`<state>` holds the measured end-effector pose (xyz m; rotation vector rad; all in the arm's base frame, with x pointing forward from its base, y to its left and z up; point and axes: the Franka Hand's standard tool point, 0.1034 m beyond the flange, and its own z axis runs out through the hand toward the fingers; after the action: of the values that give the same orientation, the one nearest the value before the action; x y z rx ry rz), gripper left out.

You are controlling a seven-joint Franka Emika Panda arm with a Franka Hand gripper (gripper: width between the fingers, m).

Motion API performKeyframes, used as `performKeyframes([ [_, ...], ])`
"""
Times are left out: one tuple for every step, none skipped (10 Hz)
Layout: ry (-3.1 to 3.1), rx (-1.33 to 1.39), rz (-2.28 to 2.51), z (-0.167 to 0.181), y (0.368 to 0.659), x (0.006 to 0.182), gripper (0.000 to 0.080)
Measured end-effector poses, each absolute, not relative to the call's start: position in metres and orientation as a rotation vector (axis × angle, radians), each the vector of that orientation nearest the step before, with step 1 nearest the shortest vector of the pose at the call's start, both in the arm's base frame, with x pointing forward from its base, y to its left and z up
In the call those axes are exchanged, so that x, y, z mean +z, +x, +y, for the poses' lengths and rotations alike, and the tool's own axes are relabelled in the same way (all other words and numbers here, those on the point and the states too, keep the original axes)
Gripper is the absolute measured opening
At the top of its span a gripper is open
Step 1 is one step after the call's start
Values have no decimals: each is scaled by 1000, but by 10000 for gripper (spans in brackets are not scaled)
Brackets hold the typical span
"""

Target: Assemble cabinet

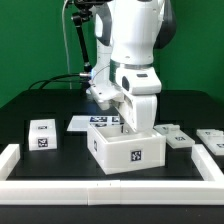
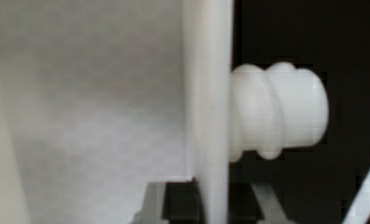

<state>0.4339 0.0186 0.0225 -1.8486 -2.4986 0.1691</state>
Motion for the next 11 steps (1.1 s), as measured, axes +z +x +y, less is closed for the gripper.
performKeyframes([
  [-1920,153,-2460,27,447,22,47],
  [-1989,134,-2417,41,458,22,47],
  [-2021,121,-2394,53,465,19,47],
  [-2078,104,-2352,66,473,18,44],
  [-2094,90,-2345,76,481,17,43],
  [-2131,80,-2317,87,488,16,43],
  [-2148,67,-2307,99,494,17,41],
  [-2151,54,-2311,108,501,17,40],
  [-2160,49,-2306,114,505,17,40],
  [-2176,40,-2297,117,511,17,40],
  [-2179,37,-2296,116,513,17,40],
])
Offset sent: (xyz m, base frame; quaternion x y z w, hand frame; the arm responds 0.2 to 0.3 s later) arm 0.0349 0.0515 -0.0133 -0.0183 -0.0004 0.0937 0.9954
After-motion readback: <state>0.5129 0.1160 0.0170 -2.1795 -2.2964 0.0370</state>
